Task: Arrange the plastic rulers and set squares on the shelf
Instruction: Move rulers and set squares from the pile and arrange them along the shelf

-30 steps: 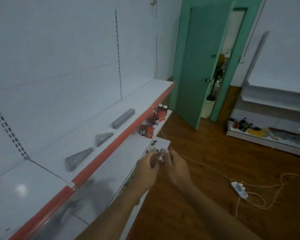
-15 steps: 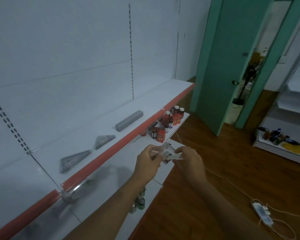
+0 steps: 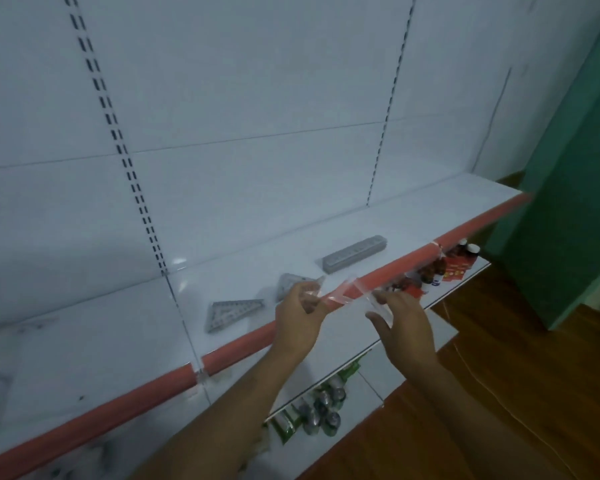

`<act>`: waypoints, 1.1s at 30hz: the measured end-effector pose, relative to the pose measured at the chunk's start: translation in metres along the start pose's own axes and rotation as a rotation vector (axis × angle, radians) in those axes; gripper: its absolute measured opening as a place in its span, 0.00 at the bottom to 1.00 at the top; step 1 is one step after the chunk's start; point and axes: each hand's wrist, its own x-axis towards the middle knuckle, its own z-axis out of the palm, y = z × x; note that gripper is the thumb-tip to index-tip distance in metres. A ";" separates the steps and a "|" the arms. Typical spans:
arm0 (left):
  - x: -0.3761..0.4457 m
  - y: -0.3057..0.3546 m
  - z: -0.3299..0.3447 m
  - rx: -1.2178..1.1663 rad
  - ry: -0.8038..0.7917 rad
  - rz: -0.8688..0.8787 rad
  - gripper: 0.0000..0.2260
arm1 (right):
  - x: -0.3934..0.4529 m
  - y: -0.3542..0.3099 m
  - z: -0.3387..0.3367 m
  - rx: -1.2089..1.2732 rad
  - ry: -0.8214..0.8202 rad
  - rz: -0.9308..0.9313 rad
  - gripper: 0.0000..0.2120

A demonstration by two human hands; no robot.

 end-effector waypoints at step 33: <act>0.012 -0.063 -0.107 0.365 0.735 -0.396 0.12 | 0.108 -0.112 0.161 0.223 -0.457 -0.799 0.11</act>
